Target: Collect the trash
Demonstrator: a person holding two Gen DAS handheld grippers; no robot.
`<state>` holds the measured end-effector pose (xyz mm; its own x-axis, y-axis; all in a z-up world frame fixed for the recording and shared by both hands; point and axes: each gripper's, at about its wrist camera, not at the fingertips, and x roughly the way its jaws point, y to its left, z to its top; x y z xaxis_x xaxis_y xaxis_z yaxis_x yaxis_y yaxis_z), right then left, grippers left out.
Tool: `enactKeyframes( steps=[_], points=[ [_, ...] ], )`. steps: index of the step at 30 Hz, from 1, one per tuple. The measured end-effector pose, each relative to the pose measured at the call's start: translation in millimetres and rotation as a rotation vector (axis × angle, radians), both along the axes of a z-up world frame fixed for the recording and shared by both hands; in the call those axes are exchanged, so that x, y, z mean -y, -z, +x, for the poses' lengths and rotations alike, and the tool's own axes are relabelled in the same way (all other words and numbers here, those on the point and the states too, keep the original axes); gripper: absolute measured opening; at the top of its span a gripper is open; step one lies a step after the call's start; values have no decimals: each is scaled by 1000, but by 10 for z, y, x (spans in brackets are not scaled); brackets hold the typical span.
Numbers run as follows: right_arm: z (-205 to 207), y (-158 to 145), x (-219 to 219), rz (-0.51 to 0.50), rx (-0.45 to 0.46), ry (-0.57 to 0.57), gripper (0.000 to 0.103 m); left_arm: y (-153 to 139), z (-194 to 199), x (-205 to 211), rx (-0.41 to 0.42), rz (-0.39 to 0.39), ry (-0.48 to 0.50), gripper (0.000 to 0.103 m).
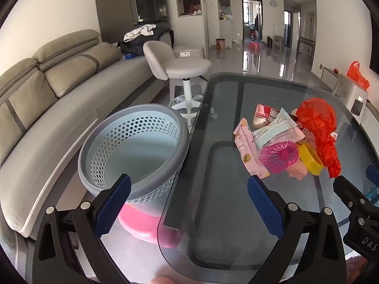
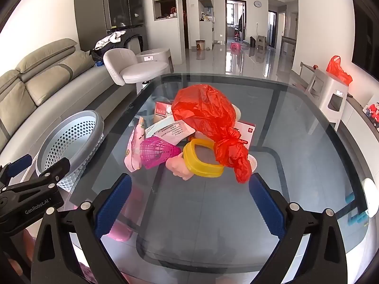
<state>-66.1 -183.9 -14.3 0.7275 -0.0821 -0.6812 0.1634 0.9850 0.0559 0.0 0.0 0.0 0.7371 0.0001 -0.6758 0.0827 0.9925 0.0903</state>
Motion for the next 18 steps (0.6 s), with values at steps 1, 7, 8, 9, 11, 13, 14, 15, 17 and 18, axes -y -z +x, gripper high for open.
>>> enactKeyframes(
  steps=[1,7,8,9,11,13,14,15,17,18],
  points=[
    [-4,-3,3,5,7,0,95,-1,-1,0,0,0,0,97],
    [-4,-5,6,2,4,0,95,1,1,-1,-3,0,0,97],
    [-6,-6,6,1,5,0,95,1,1,-1,-3,0,0,97],
    [-7,-8,8,1,6,1,95,1,1,0,-3,1,0,97],
    [-7,-8,9,3,6,1,95,1,1,1,-3,2,0,97],
    [-5,-8,8,2,6,1,95,2,3,0,-3,2,-1,97],
    [-6,-9,9,1,6,1,95,2,3,0,-3,2,-1,97],
    [-3,-7,9,1,5,1,95,2,2,0,-3,2,-1,97],
    [-6,-10,10,3,6,1,95,1,1,1,-2,2,0,97],
    [-8,-11,11,2,7,1,95,1,1,1,-2,2,0,97]
  ],
)
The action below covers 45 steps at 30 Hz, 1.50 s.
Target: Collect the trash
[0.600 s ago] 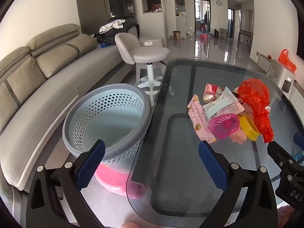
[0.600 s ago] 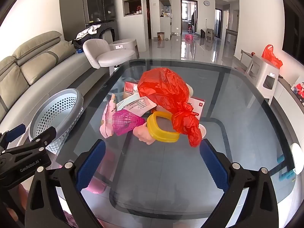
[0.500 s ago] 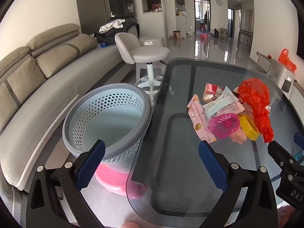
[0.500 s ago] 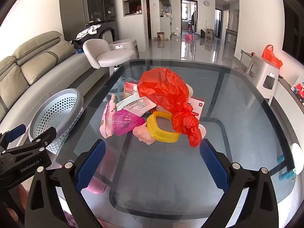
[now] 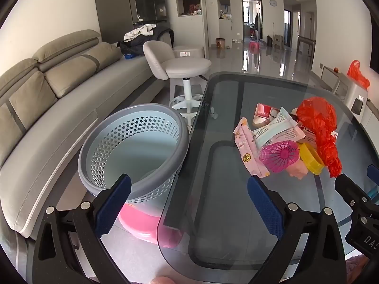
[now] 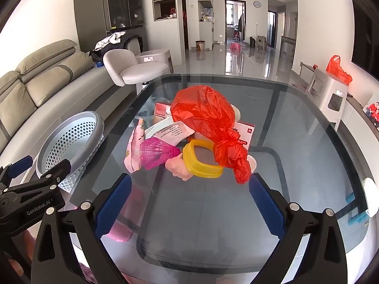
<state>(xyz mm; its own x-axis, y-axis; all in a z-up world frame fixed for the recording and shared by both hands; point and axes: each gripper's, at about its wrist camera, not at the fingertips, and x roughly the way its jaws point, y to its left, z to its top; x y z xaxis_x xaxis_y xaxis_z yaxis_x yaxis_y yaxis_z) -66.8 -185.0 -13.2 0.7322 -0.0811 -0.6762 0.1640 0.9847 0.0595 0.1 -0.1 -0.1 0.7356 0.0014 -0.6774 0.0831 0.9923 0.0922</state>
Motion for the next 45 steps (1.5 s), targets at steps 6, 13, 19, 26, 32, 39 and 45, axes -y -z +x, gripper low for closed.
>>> enactKeyframes(
  steps=[6,13,19,26,32,39,45],
  points=[
    [2,2,4,0,-1,0,95,0,0,-1,-1,1,0,97],
    [1,3,9,2,-1,0,95,-1,-1,-6,-2,1,-1,97],
    [0,0,11,2,0,0,95,-2,-2,-3,-2,2,0,97],
    [-1,3,13,2,0,-1,95,30,19,-46,0,3,-1,97],
    [-8,-27,26,3,4,0,95,40,44,-39,3,5,-1,97],
    [-18,-37,21,0,6,0,95,33,39,-32,2,6,-2,97],
    [-18,-38,26,3,5,0,95,21,14,-46,2,6,-3,97]
  ],
)
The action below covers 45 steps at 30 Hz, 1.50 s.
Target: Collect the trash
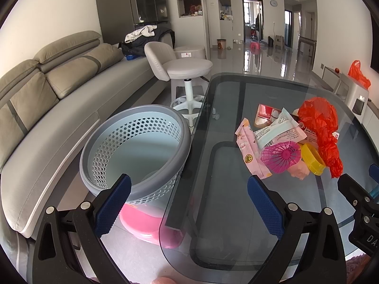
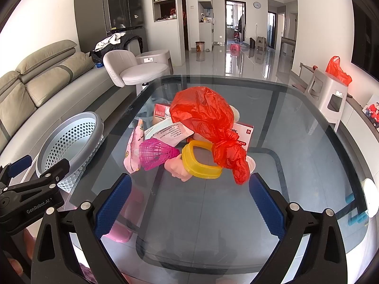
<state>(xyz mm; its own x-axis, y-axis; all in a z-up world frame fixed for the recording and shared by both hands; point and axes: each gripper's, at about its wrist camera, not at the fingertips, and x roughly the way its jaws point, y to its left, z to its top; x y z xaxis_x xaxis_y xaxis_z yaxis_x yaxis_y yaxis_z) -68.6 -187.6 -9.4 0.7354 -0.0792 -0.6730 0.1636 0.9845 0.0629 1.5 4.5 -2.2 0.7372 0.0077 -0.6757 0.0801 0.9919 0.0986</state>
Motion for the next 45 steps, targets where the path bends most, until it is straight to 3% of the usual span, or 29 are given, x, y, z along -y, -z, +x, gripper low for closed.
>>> enactKeyframes(
  steps=[37,45],
  points=[
    [5,10,2,2,-5,-2,95,3,-3,2,3,2,1,97],
    [-30,113,285,42,-41,10,95,23,52,-7,-16,5,5,97]
  ],
)
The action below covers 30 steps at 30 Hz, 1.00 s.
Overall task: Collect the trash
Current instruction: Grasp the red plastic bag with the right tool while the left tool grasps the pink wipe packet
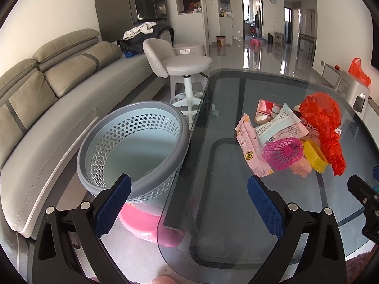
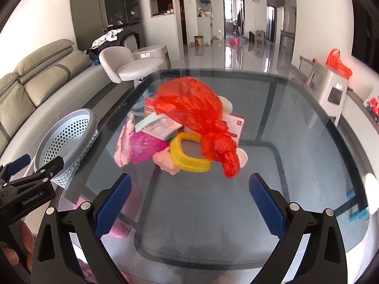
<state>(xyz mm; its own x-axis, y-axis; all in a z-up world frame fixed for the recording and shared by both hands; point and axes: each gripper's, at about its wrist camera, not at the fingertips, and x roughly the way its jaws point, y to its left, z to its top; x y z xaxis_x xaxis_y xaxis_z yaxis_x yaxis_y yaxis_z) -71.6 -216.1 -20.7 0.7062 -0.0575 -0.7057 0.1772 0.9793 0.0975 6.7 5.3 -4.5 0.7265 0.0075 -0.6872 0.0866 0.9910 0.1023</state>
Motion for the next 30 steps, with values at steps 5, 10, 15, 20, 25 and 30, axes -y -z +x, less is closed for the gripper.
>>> enactKeyframes(
  steps=[5,10,15,20,25,30],
  points=[
    [-38,41,165,32,-6,17,95,82,38,100,-23,-5,21,96],
    [-45,67,294,18,1,24,95,122,62,222,-27,-10,43,96],
    [79,51,458,6,5,8,95,94,141,326,-21,1,68,96],
    [399,128,555,-7,-43,-24,95,8,230,369,4,23,79,96],
    [705,238,620,-9,-74,-49,95,-13,457,416,-13,14,75,96],
    [911,322,637,-9,-89,-72,95,38,631,485,-3,20,73,96]
  ],
)
